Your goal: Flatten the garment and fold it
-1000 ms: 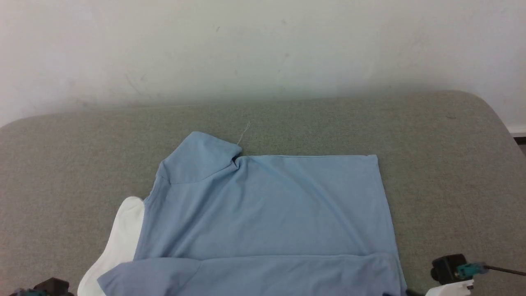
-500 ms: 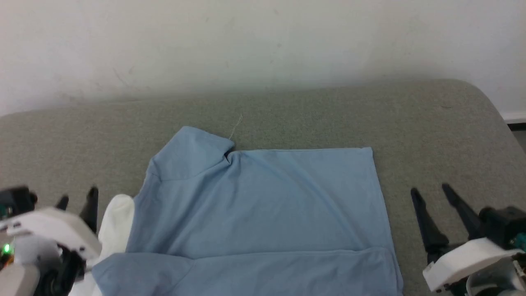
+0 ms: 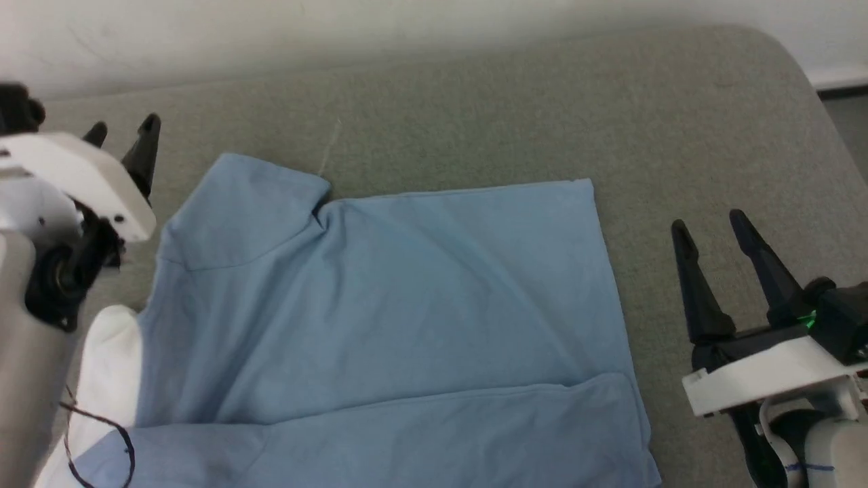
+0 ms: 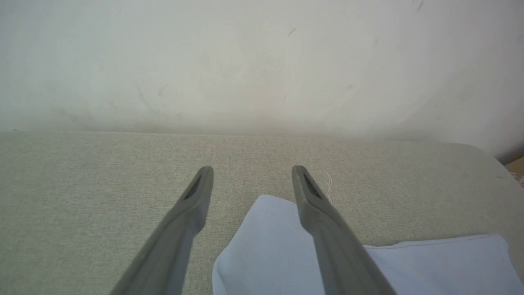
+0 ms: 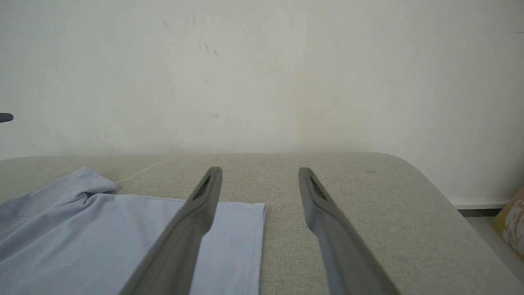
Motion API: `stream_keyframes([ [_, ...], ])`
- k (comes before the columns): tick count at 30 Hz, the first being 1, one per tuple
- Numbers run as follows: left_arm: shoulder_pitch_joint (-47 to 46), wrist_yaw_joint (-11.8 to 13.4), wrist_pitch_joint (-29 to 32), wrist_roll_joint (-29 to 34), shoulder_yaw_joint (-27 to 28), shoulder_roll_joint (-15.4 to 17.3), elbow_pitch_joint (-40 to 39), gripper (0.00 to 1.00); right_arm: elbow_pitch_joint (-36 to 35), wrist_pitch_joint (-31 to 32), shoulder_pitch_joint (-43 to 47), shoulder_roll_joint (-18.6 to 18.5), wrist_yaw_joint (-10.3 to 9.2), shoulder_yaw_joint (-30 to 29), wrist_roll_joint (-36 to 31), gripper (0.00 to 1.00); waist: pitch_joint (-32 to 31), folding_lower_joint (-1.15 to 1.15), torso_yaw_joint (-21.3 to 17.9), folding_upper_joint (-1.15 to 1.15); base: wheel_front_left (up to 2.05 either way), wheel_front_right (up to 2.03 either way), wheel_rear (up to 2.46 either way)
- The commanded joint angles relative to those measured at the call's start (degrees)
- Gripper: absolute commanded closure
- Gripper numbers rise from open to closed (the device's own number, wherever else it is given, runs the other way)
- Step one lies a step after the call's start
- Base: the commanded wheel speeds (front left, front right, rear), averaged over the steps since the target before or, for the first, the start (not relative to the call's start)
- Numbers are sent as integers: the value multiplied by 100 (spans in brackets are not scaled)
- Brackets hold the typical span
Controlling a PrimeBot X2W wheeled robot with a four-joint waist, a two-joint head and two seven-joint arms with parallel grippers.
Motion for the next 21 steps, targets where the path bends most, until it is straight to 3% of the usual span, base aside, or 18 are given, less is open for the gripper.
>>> stream_keyframes([
  [1,-319,-158,262,-64,-93,36,229,0,70,-54,-136,44,-3,53,-6,0,634,-2,-462,0,0,0,0],
  [4,-788,-434,858,-138,-296,119,677,0,206,-133,-262,79,-3,177,26,0,790,-2,-619,0,0,0,0],
  [7,-1042,-553,1639,-244,-543,153,1059,0,316,-189,-318,109,-3,230,74,0,880,-2,-732,0,0,0,0],
  [15,-1202,-536,3065,-386,-968,234,1748,0,775,-281,-404,170,-3,230,149,0,1067,-2,-933,0,0,0,0],
  [16,-1164,-521,3240,-401,-1037,222,1811,15,821,-292,-410,174,-3,224,163,0,1073,-2,-939,0,0,0,0],
  [17,-1137,-507,3352,-387,-1102,215,1846,51,870,-287,-413,178,-3,215,165,0,1080,-2,-941,0,0,0,0],
  [18,-1114,-495,3407,-370,-1150,203,1869,71,905,-286,-423,180,-3,211,168,0,1090,-2,-942,0,0,0,0],
  [19,-1079,-489,3484,-393,-1182,173,1911,100,938,-272,-438,178,-3,223,168,0,1097,-2,-941,0,0,0,0],
  [21,-1016,-529,3637,-442,-1268,85,1968,100,995,-204,-463,114,-3,212,164,0,1098,-2,-895,0,0,0,0],
])
